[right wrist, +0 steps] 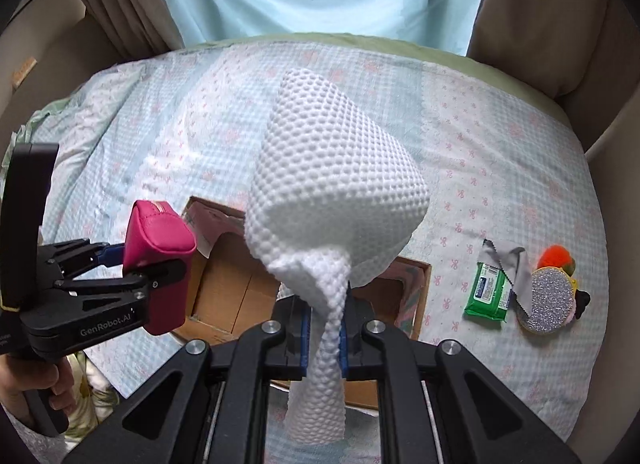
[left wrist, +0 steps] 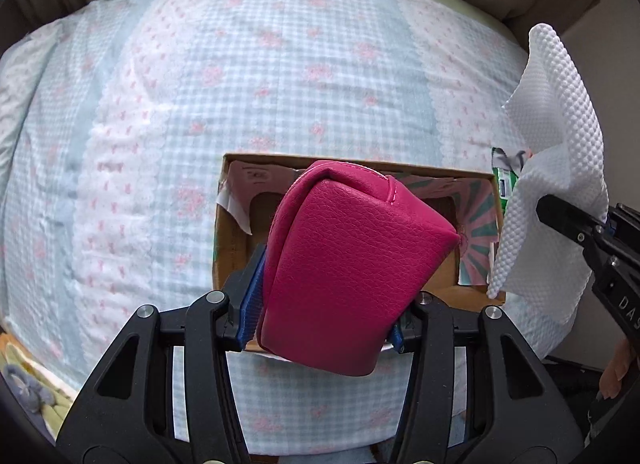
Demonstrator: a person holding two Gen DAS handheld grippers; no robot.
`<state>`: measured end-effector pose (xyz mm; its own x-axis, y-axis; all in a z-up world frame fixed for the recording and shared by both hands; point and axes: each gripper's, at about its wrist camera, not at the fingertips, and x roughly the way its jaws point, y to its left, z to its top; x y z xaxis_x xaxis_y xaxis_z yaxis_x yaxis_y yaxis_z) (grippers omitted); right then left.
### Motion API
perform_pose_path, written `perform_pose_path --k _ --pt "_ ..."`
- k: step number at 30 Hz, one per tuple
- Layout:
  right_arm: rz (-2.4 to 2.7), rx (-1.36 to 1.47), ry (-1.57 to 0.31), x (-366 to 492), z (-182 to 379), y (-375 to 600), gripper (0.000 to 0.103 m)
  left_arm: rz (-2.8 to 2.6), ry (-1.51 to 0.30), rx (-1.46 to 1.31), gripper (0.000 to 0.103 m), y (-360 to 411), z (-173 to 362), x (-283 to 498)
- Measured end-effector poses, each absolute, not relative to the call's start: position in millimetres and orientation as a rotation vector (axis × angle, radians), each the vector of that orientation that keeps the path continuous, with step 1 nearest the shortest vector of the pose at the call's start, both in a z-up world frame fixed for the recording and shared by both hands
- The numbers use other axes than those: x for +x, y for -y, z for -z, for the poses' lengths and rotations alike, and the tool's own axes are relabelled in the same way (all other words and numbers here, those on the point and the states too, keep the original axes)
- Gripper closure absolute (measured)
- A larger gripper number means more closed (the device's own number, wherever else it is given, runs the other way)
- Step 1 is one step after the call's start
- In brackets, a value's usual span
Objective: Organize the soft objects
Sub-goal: 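Carry both held items over the cardboard box and release them inside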
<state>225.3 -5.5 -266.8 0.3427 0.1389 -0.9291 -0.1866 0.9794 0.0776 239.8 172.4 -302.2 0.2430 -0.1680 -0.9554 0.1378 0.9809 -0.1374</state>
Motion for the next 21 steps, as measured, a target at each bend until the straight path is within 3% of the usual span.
perform_pose_path --k 11,21 --pt "-0.432 -0.555 -1.316 235 354 -48 0.093 0.152 -1.462 -0.118 0.058 -186 384 274" --pt "-0.523 -0.559 -1.462 236 411 -40 0.093 0.142 -1.567 -0.078 0.058 -174 432 283"
